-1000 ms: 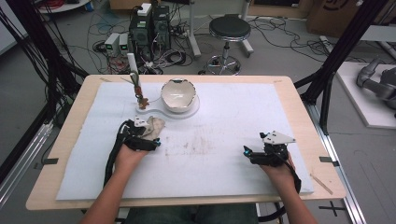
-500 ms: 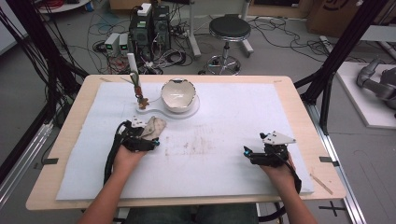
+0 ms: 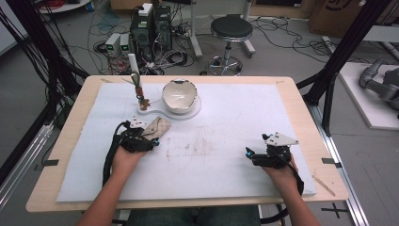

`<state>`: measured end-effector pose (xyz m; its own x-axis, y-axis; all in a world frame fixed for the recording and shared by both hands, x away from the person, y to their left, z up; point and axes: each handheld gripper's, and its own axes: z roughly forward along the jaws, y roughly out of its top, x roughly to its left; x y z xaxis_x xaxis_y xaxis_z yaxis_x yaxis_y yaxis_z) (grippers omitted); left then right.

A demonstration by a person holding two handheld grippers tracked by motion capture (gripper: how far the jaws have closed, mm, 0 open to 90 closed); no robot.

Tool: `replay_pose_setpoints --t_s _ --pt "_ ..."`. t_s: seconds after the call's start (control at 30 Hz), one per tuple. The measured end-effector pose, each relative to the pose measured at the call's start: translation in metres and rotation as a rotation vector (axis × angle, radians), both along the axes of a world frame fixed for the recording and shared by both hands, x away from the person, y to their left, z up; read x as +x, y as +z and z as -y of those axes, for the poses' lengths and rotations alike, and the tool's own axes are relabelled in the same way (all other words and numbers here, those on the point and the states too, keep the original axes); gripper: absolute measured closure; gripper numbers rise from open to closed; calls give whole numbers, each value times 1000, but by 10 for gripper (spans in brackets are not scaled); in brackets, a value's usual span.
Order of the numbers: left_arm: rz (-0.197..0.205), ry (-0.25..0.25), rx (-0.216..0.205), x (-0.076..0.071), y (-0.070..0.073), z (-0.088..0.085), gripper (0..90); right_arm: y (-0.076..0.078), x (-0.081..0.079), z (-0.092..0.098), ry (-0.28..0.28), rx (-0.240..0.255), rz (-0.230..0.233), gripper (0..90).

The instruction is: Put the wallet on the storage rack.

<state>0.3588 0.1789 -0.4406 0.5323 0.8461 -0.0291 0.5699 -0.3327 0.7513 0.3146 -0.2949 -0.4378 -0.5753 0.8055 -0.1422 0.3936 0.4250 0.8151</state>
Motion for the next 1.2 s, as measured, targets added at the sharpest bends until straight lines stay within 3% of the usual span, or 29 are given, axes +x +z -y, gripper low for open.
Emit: replay_pose_setpoints --t_s 0.3,0.4,0.57,0.6,0.67,0.93,1.2 --pt "31 -42 2 -3 29 0 360 0 -1 -3 6 2 -3 171" --pt "54 -72 9 0 50 3 360 0 -2 -5 10 -2 -4 171" --pt "73 -108 32 5 68 10 360 0 -2 -6 15 -7 -2 171" --pt "81 -122 39 8 78 14 360 0 -2 -6 12 -5 -7 171" --pt "85 -137 30 11 84 17 361 0 -2 -6 14 0 -4 171" --pt "69 -170 81 26 105 29 360 0 -3 -5 8 2 -5 171" --pt "42 -172 107 48 110 39 360 0 -2 -4 6 2 -4 171"
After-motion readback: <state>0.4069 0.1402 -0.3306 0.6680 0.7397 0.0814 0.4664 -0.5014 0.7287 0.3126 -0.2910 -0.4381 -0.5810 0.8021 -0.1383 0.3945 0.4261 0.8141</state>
